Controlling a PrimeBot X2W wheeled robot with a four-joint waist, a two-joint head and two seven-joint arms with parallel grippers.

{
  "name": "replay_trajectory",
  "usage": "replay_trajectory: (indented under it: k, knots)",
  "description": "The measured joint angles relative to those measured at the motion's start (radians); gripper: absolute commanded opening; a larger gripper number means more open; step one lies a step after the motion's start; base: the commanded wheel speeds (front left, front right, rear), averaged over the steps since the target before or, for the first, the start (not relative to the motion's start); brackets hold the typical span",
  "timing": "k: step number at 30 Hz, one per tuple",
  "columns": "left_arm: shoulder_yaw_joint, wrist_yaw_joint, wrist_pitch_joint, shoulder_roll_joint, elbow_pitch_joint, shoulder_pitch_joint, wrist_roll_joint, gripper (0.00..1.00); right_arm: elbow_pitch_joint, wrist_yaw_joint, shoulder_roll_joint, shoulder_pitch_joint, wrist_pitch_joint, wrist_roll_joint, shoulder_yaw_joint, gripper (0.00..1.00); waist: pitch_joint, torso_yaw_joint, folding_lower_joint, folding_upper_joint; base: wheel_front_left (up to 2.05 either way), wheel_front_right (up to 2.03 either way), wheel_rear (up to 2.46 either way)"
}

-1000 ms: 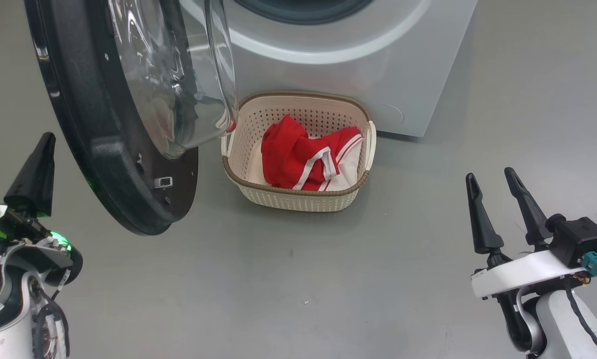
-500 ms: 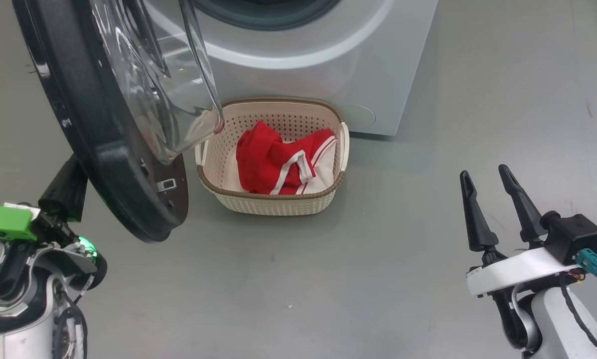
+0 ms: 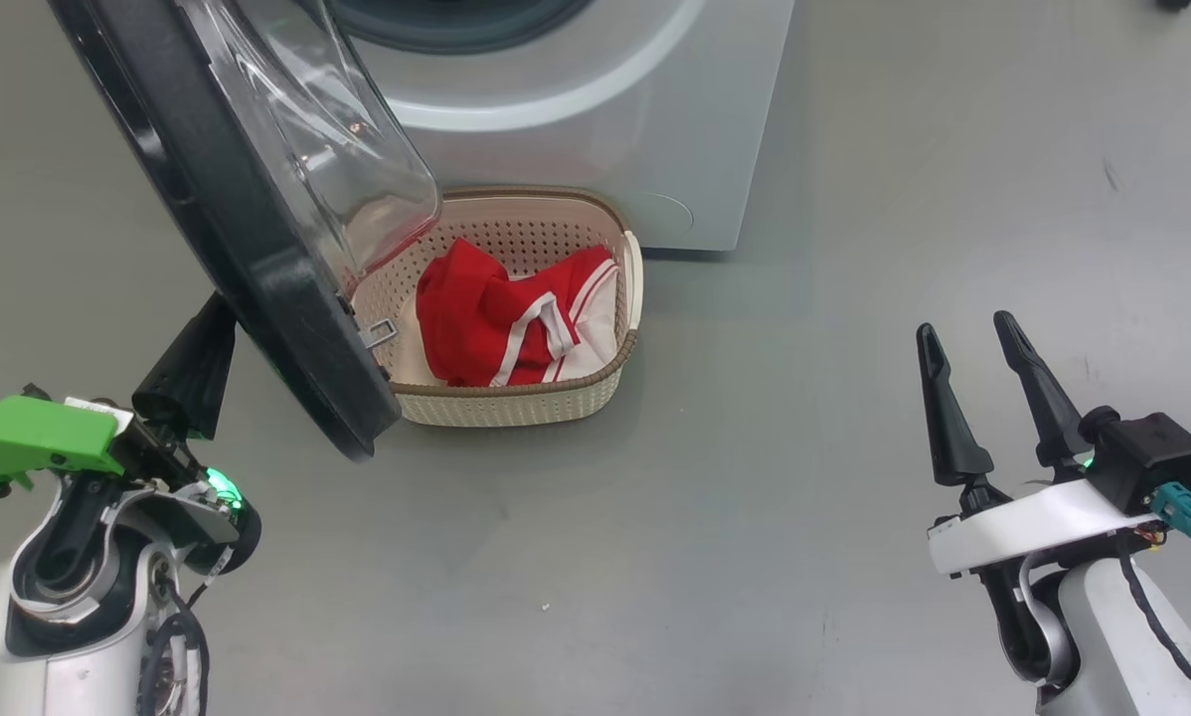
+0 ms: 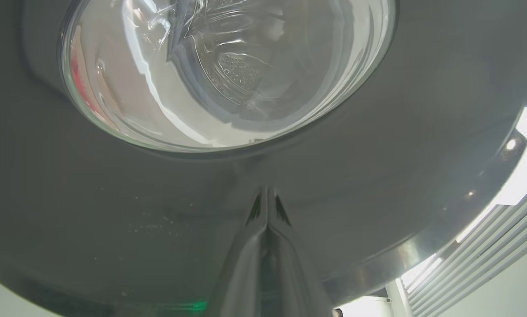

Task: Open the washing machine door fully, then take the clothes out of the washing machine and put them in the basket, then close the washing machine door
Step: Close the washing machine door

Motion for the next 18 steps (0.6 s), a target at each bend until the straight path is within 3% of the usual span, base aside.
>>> replay_trajectory:
  k: [18]
  knots:
    - [-0.071, 0.0, -0.073, 0.002, 0.0, -0.026, -0.019, 0.0, -0.004, 0.0, 0.018, -0.035, 0.0, 0.011, -0.034, 1.0, 0.054, -0.148, 0.0, 0.0, 0.0, 0.0, 0.0]
